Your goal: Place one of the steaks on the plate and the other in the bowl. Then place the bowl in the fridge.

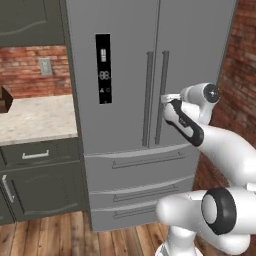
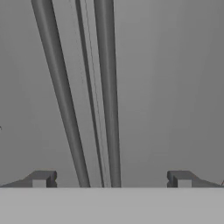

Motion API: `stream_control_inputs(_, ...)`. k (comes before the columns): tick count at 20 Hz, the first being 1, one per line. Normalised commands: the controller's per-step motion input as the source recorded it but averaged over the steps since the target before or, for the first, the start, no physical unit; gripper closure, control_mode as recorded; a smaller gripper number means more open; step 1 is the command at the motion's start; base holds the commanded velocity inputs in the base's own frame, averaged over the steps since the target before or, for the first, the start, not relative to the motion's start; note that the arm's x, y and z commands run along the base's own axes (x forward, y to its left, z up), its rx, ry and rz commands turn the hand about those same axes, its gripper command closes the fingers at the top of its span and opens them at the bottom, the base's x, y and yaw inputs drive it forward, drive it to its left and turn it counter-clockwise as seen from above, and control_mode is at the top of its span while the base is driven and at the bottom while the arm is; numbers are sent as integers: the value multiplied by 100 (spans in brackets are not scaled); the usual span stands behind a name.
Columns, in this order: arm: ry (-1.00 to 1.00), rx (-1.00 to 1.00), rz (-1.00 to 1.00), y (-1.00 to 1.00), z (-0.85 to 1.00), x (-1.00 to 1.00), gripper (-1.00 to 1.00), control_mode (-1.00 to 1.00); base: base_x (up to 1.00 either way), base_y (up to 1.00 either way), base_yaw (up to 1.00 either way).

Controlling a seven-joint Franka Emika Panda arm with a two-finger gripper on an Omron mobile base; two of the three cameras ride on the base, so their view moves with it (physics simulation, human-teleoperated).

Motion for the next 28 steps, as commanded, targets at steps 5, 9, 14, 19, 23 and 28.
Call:
stream_control_inputs(5,-1,0,0,0,0,57,-100,-100,0,0,0)
stream_control_inputs(9,0,0,0,0,0,65,-100,-100,0,0,0)
stream_control_inputs(14,0,0,0,0,0,58,-100,-100,0,0,0)
stream_control_inputs(19,-1,0,0,0,-7,52,-100,-100,0,0,0)
stream_control_inputs(23,-4,0,0,0,-21,46,-100,-100,0,0,0)
stream_control_inputs(28,-5,0,0,-1,-25,47,-100,-100,0,0,0)
